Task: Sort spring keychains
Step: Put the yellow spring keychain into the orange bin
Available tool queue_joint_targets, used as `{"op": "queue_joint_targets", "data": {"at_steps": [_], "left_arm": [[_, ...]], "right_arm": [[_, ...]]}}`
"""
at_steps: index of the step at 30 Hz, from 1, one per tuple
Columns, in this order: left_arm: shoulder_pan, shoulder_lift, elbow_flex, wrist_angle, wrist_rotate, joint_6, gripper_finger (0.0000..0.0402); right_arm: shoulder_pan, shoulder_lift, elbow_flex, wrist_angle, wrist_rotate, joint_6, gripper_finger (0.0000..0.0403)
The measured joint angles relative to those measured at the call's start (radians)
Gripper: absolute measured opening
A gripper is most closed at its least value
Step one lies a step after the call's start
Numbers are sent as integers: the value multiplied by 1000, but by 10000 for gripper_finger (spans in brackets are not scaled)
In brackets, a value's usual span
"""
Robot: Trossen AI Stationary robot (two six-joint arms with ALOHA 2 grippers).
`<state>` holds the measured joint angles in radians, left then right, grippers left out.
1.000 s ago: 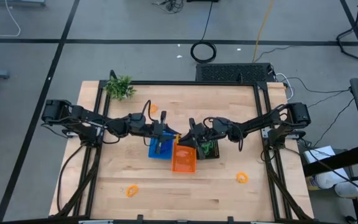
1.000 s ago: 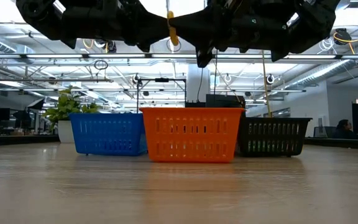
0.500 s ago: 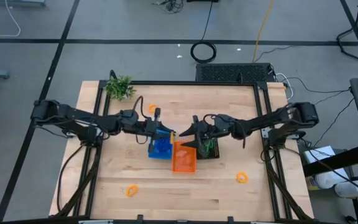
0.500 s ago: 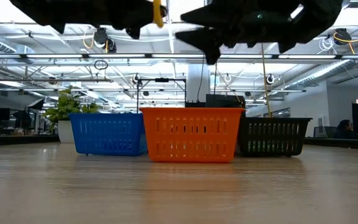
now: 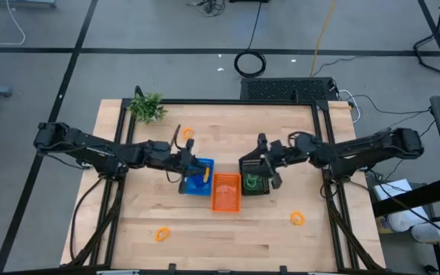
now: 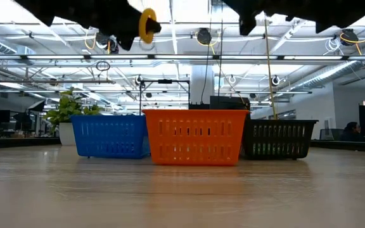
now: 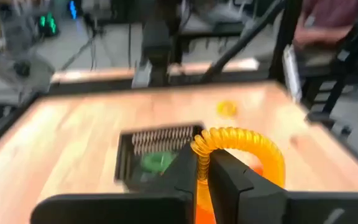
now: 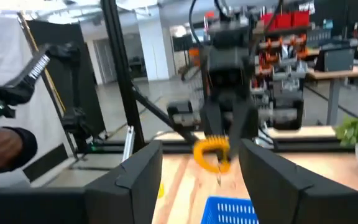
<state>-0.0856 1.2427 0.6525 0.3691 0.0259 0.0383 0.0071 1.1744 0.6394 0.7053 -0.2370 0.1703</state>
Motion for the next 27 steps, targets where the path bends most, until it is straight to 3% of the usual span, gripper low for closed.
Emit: {"op": "queue_joint_targets", "data": {"at_steps": [7,17,27], "left_arm": [[-24,71,150,-243,-45,-24,11],[-41,363,352,-332,64,31,12],[-39,441,368,-337,67,28,53]], "right_arm": [[1,-56,-44,1,92,-13,196],[1,-53,-48,16,133,-59,192],[1,-52,-47,5,132,-59,191]]}}
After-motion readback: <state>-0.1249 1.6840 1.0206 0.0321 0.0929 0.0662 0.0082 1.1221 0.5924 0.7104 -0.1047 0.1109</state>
